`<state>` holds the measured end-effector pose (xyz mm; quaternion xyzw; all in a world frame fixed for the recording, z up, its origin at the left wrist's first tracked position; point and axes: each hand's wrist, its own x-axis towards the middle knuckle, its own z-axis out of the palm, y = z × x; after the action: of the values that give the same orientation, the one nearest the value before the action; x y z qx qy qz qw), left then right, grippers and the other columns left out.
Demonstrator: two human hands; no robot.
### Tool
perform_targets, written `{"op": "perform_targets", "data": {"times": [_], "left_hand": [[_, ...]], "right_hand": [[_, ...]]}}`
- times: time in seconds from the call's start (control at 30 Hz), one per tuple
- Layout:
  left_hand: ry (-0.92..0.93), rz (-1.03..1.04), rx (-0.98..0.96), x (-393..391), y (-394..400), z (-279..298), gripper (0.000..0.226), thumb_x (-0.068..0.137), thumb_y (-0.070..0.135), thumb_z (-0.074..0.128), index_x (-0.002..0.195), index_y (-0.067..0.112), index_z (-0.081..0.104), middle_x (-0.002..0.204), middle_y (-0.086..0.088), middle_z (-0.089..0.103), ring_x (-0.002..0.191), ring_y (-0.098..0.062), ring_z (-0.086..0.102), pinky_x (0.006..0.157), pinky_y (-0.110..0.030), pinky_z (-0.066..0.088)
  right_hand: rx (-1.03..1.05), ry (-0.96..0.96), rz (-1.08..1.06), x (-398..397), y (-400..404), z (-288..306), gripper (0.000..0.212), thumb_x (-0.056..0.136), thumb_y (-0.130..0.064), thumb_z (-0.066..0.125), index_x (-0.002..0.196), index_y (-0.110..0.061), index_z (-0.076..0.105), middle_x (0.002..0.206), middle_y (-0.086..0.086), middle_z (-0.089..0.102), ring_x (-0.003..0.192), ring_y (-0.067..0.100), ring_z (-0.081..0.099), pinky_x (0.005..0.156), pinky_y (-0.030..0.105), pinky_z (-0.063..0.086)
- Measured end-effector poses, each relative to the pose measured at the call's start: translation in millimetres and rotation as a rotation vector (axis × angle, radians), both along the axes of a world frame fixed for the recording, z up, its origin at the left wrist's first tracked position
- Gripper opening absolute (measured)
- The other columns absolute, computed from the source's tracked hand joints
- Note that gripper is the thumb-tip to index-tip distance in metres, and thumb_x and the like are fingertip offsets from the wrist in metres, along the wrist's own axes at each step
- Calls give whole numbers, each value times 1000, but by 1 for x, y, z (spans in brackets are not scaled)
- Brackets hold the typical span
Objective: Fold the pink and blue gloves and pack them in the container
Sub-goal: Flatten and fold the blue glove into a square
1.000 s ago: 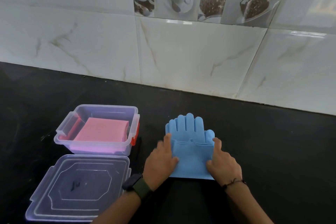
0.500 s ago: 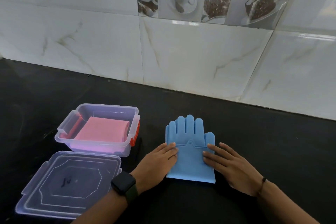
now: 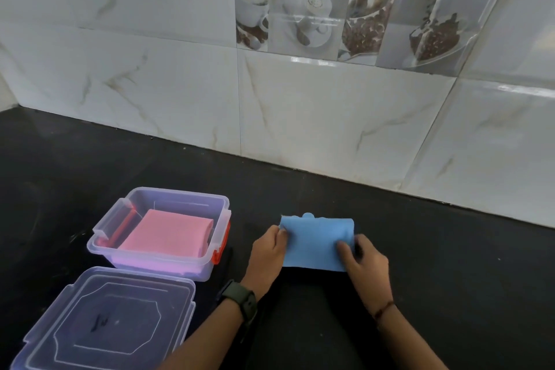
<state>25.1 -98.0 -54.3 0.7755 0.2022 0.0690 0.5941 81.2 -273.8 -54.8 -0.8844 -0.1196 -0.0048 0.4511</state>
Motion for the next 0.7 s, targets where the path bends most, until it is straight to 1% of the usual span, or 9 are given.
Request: {"op": "perform_targets", "data": {"times": [0.07,0.13,0.23,0.33,0.43,0.5,0.57,0.63,0.7], "left_hand": [[23,98,6,13,1,1,36,97,44,36,74,19,45,73,4,52,63,-7,49,55,-19,37],[84,99,135,24,5,2,39,91,53,43,75,18,45,77,1,56,68,-12,54,59,-25,40],[233,66,376,41,7,1,47,86,52,53,100,8,53,105,-10,64,96,-27,62,74,-31,44],[351,70,595,52,2,5,59,85,51,52,119,4,44,121,-14,57,110,-32,57,84,-36,47],[449,35,806,53,-6,7,67,88,55,45,128,0,37,125,-16,48,112,-30,52,88,-35,45],[511,4,674,54,-3,8,67,89,54,43,127,-1,43,127,-17,51,111,-29,56,89,-35,46],[510,-74,458,53,2,15,60,91,48,45,127,0,50,129,-16,56,114,-29,57,94,-35,46],[485,-91,219,48,5,23,51,91,40,52,125,3,53,126,-12,60,113,-28,58,95,-33,45],[466,-22,-74,39,5,27,46,88,36,60,121,5,54,115,-10,63,104,-28,59,91,-36,47]], "right_hand": [[-100,47,-95,17,18,7,33,90,-36,52,65,-16,42,60,-1,46,55,16,45,49,27,34],[-273,112,-151,29,30,8,35,90,-39,46,65,-15,40,65,1,48,59,18,46,53,29,35],[-402,159,-221,32,40,5,31,90,-41,40,84,-11,49,85,9,58,76,23,55,62,32,42],[-500,181,-322,27,41,3,46,91,-45,38,115,-7,47,114,15,53,103,31,53,68,34,39],[-459,304,-350,26,37,8,56,90,-50,36,118,-4,48,108,15,54,93,30,56,70,34,41],[-371,380,-294,29,36,14,56,89,-51,38,113,-4,54,98,13,58,81,27,56,68,32,45],[-272,481,-211,31,36,21,51,86,-49,47,109,-4,54,101,15,61,83,30,62,69,37,55],[-86,614,-178,31,34,24,41,83,-38,59,104,-5,48,101,16,59,85,32,65,67,43,60],[116,733,-194,29,29,28,43,80,-25,67,109,-3,44,102,18,56,83,31,63,57,42,60]]}}
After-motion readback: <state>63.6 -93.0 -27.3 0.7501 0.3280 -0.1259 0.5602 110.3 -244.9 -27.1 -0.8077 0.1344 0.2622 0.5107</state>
